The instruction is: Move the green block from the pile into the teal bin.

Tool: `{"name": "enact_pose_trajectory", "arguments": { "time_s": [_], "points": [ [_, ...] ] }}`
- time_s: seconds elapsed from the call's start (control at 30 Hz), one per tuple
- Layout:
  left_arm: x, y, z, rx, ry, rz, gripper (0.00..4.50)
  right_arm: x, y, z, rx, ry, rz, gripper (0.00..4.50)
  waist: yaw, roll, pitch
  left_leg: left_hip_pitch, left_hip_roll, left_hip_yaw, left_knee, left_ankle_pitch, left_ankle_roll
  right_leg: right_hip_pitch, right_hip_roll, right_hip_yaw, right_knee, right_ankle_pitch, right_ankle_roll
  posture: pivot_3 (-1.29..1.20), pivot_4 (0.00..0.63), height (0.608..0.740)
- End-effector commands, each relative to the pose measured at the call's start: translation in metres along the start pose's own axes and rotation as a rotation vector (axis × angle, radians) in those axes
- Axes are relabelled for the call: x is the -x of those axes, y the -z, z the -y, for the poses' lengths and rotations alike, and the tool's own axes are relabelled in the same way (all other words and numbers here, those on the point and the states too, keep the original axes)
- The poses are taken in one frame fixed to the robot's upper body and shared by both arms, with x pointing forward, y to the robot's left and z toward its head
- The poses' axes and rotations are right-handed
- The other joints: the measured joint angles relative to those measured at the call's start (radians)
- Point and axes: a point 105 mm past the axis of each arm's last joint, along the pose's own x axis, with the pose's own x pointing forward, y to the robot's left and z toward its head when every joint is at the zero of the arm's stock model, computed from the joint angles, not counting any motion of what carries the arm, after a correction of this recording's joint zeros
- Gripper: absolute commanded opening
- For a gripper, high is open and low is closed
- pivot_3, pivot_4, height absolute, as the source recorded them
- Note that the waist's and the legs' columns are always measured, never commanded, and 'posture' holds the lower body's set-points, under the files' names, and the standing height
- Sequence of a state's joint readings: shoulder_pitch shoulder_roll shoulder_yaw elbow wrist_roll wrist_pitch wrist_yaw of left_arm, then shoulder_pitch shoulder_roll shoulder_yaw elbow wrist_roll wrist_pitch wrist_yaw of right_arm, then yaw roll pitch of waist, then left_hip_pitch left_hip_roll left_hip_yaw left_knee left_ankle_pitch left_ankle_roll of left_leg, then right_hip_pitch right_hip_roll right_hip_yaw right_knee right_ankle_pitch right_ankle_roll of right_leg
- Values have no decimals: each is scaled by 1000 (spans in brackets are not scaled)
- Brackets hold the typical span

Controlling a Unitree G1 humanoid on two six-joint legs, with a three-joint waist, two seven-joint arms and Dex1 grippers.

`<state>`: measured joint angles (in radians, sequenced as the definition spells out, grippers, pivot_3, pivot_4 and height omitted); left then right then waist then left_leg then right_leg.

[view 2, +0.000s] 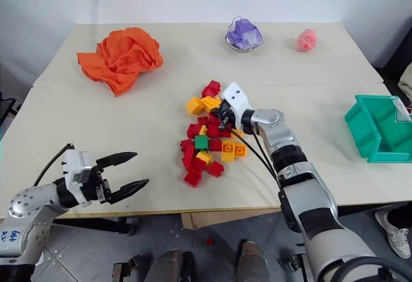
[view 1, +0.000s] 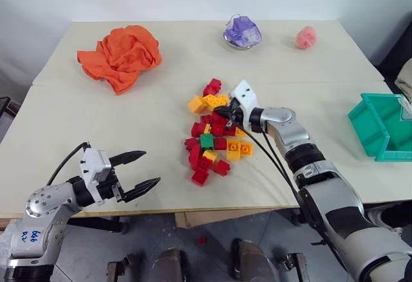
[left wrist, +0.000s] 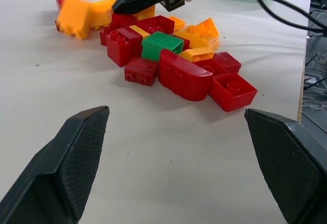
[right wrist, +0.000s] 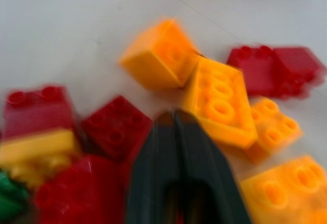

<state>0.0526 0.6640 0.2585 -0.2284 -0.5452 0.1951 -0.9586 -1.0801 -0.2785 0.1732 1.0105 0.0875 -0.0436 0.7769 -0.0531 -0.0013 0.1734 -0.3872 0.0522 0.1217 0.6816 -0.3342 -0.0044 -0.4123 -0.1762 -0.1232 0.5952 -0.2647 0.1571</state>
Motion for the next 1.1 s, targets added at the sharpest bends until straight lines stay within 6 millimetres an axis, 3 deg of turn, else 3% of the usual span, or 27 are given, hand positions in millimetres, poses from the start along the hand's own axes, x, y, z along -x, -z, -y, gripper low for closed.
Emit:
{"name": "enact_pose_trajectory", "arguments": {
  "time_s": [0.03,0.17,0.27,0.47,0.57,0.67,0.77,0.87,0.93,1.03,1.1],
  "points": [
    [0,-9,0,-36,6,24,4500,3,1,0,35,-18,20,40,-6,0,0,0,0,0,0,0,0,0,0,0,0,0,0,0,150,740],
    [2,-9,-1,-34,5,22,4500,10,-27,-35,95,-266,169,40,-7,0,0,0,0,0,-1,0,0,0,0,0,0,0,0,0,150,740],
    [3,-8,2,-14,17,19,4500,22,-32,-54,101,-386,189,40,-5,0,0,0,0,0,-1,0,0,0,0,0,-1,0,0,0,150,740],
    [4,-5,5,-8,23,15,4500,55,-30,-55,157,-421,144,40,6,0,0,0,0,-1,0,0,0,0,0,0,0,0,0,0,150,740],
    [7,-5,3,-10,13,15,4500,86,-23,-46,142,-440,119,40,18,0,0,0,0,-1,0,0,0,0,0,0,-1,0,0,0,150,740],
    [12,-4,2,-15,-8,11,4500,116,4,-24,114,-372,13,598,26,0,0,0,0,0,0,0,0,0,0,0,-1,0,0,0,150,740],
    [16,-1,2,-26,-19,1,4500,142,24,-5,83,-298,-36,1594,25,0,0,0,0,0,0,0,0,0,0,0,-1,0,0,0,150,740],
    [17,2,3,-38,-19,-5,4500,155,35,9,56,-237,-56,2627,21,0,0,0,0,1,0,0,0,0,0,0,-1,0,0,0,150,740],
    [16,2,3,-39,-18,-2,4500,157,40,11,77,-231,-85,3263,18,0,0,0,1,1,0,0,0,0,1,0,-1,0,0,0,150,740],
    [14,2,0,-42,-14,1,4500,146,42,-1,151,-310,-135,4183,19,0,0,0,1,1,0,0,0,0,1,0,-1,0,0,0,150,740],
    [12,0,-2,-48,-10,2,4500,132,30,-10,128,-355,-94,4183,21,0,0,0,1,1,0,0,0,0,1,1,-1,0,0,0,150,740]
  ]
}}
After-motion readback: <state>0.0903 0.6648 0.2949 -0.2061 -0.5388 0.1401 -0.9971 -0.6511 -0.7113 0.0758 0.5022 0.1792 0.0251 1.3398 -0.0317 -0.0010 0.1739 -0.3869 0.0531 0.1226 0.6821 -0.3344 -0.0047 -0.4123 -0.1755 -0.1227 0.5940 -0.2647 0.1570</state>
